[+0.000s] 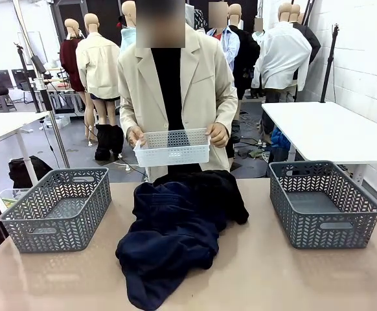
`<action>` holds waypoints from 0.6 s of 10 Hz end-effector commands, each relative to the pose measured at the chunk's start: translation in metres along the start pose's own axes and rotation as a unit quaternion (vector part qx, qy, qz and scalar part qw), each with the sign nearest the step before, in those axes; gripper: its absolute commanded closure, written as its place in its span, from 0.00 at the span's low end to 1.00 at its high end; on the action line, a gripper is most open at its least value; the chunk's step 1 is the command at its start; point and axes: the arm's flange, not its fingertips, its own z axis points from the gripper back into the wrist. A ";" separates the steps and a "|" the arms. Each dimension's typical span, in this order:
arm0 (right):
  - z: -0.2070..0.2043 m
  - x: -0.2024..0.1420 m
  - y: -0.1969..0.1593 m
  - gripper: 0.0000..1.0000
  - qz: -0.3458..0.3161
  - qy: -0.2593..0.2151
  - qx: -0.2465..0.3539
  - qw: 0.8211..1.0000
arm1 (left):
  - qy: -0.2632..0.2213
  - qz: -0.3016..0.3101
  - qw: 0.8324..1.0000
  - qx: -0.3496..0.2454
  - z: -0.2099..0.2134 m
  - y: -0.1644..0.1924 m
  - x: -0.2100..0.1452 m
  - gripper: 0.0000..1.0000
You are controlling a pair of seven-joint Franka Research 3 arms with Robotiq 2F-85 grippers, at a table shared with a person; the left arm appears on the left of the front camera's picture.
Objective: Sort the tops and bottoms.
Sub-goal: Lift clothes from the center of the table with your left hand.
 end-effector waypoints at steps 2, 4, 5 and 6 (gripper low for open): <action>0.000 0.001 -0.001 0.00 0.001 -0.003 -0.002 1.000 | -0.003 -0.002 1.000 0.005 0.000 0.001 0.000 0.00; 0.000 0.001 -0.001 0.00 0.001 -0.003 -0.002 1.000 | -0.003 -0.002 1.000 0.005 0.000 0.001 0.000 0.00; 0.000 0.001 -0.001 0.00 0.001 -0.003 -0.002 1.000 | -0.003 -0.002 1.000 0.005 0.000 0.001 0.000 0.00; 0.000 0.001 -0.001 0.00 0.001 -0.003 -0.002 1.000 | -0.003 -0.002 1.000 0.005 0.000 0.001 0.000 0.00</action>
